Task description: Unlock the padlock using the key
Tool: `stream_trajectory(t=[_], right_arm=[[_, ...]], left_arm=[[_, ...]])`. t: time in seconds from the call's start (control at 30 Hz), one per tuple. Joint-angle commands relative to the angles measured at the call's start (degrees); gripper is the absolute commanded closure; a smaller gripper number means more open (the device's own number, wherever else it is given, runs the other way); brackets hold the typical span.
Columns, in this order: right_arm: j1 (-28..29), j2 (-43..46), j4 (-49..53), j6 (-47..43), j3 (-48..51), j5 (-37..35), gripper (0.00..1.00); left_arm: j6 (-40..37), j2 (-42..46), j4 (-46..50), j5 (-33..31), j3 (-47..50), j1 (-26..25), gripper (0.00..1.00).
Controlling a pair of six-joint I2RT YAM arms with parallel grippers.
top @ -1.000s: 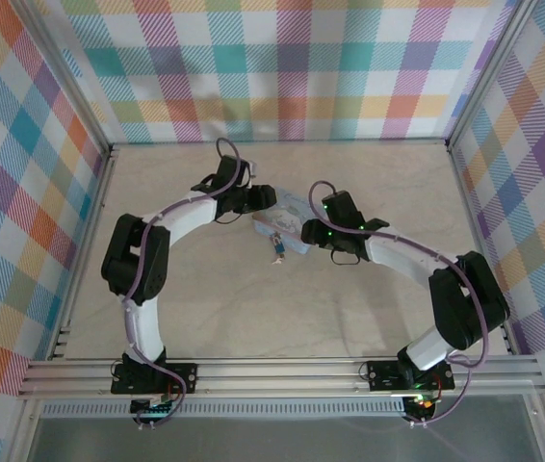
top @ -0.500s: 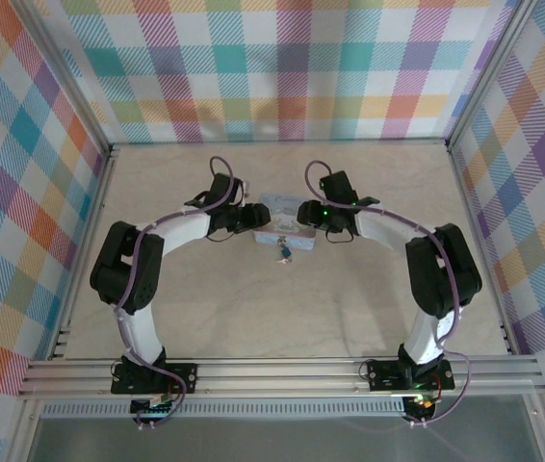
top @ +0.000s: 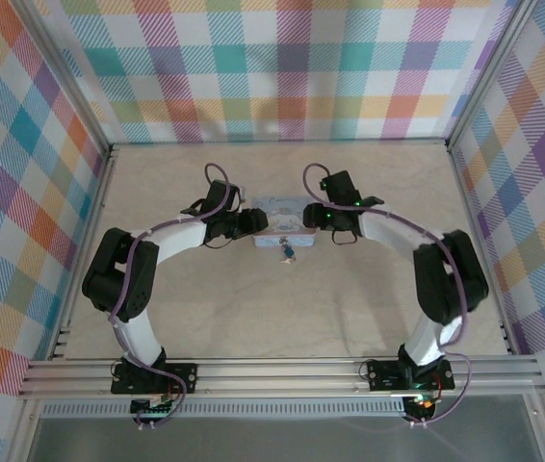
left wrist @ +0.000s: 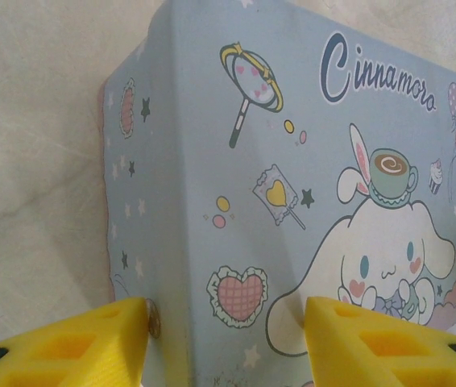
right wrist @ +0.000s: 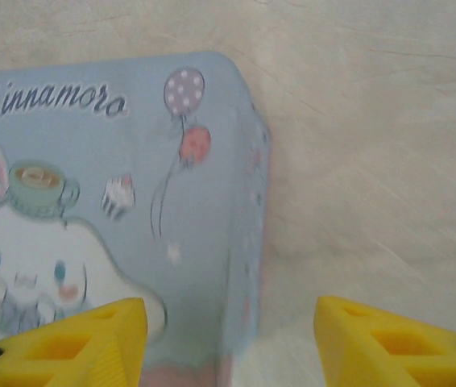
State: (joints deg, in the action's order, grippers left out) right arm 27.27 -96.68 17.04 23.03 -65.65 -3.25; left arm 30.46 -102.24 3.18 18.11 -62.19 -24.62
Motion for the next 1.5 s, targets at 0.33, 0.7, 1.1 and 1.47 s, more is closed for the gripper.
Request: stream_trajectory(t=[0.33,0.7,1.1,1.47], right_arm=[[13.4,12.8,-5.6,-3.2,15.5,-5.7,0.49],[17.3,-0.1,-9.9,-1.8,10.9,-10.1,0.52],[18.4,-8.2,-8.3,-1.1,5.3,-12.4,0.52],[18.5,-10.8,-6.8,-1.0,4.8,-14.2,0.64]], left_arm=[[0.2,1.1,-0.6,-0.2,0.9,-0.3,0.5],[-0.1,0.9,0.4,0.1,-0.2,-0.3,0.5],[-0.3,0.9,0.6,0.5,-0.4,-0.3,0.5],[-0.4,1.1,0.8,0.8,-0.6,-0.3,0.5]])
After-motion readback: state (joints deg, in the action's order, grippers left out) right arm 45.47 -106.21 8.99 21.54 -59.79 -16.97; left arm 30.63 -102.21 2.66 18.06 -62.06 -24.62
